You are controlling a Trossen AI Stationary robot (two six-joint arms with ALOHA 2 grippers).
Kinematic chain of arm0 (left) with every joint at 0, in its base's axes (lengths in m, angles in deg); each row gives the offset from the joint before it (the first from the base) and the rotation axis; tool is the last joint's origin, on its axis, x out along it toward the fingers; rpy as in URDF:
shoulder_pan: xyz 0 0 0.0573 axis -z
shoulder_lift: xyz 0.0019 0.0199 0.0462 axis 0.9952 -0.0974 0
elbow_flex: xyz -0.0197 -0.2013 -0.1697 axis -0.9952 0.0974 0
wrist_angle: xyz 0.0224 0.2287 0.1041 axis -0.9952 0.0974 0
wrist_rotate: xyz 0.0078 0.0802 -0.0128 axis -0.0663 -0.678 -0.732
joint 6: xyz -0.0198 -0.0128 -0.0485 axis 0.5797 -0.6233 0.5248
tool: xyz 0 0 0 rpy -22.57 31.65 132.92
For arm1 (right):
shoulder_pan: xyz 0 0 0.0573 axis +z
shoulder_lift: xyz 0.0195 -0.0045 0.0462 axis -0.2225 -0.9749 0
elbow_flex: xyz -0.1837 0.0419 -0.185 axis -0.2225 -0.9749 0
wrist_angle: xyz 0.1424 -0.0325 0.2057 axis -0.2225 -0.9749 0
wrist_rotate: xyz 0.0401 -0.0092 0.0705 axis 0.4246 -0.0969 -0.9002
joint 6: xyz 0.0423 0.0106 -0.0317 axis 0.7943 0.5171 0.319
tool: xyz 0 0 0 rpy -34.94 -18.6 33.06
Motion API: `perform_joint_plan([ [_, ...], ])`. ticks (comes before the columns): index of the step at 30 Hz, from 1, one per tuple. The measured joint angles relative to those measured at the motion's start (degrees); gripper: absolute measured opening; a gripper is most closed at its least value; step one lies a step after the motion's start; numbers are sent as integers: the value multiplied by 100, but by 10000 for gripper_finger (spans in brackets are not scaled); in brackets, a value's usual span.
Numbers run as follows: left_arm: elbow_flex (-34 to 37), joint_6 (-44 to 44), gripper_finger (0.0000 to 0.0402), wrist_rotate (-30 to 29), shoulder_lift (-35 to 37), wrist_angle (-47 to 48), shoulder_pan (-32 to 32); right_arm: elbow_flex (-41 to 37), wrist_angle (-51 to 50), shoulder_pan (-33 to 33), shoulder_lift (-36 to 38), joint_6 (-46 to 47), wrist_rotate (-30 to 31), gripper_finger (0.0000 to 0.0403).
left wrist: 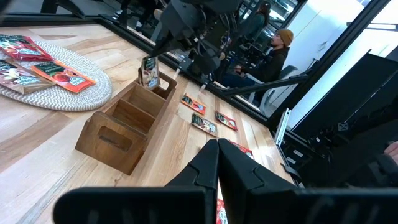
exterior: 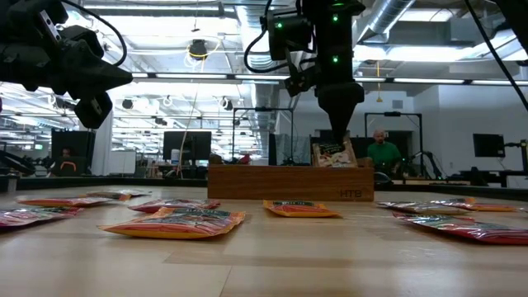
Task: Pick & Place Tea
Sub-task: Put the brown tea bag into the right section of the wooden organizer
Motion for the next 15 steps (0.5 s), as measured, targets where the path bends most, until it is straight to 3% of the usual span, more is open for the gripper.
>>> perform_joint_plan([
  [8, 0, 0, 0, 0, -1, 0, -1, -2, 7, 35, -1, -1, -195, 5],
  [15, -1, -2, 0, -1, 1, 1, 0, -2, 7, 111, -2, 5, -119, 71],
])
